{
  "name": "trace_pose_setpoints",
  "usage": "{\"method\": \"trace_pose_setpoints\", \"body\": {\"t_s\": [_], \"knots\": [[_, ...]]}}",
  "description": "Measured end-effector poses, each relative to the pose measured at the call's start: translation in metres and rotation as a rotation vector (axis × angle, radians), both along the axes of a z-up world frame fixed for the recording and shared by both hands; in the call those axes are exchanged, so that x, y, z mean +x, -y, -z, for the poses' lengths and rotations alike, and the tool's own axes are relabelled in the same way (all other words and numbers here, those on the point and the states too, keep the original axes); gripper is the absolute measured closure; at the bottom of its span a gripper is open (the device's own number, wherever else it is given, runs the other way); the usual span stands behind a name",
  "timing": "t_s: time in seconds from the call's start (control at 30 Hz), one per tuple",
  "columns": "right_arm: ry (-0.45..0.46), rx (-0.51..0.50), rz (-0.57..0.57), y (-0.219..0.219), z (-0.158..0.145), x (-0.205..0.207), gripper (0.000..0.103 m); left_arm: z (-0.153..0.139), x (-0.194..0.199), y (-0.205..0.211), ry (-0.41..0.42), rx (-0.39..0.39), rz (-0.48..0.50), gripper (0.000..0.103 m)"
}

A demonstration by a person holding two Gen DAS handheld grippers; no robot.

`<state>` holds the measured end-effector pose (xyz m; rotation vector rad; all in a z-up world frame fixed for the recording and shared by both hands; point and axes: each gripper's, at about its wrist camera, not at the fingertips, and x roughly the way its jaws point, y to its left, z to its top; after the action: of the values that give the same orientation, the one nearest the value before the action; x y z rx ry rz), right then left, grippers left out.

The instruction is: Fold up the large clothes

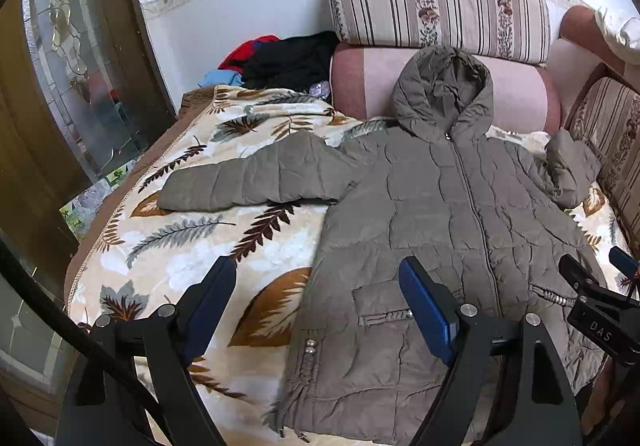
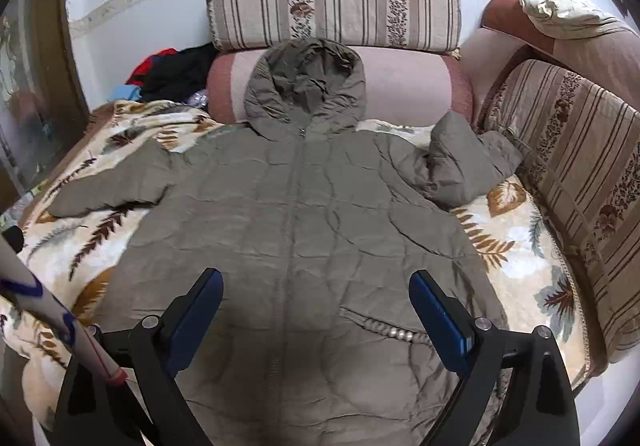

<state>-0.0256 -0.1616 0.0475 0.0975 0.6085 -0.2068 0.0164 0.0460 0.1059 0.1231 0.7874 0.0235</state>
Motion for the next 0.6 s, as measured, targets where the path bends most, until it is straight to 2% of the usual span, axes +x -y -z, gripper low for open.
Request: {"method": "trace_pose_setpoints", "body": {"t_s": [0.23, 0.6], "knots": [[-0.045, -0.012, 0.014, 0.005, 0.012, 0.016, 0.006, 0.016, 0.015, 0.004, -0.039, -0.007, 0.011, 0.020], [-0.097, -0.042, -0.009, -0.015, 0.024, 0.032, 0.006, 0.035, 0.028, -0.013, -0.081, -0.026, -0.019, 0.020]]}}
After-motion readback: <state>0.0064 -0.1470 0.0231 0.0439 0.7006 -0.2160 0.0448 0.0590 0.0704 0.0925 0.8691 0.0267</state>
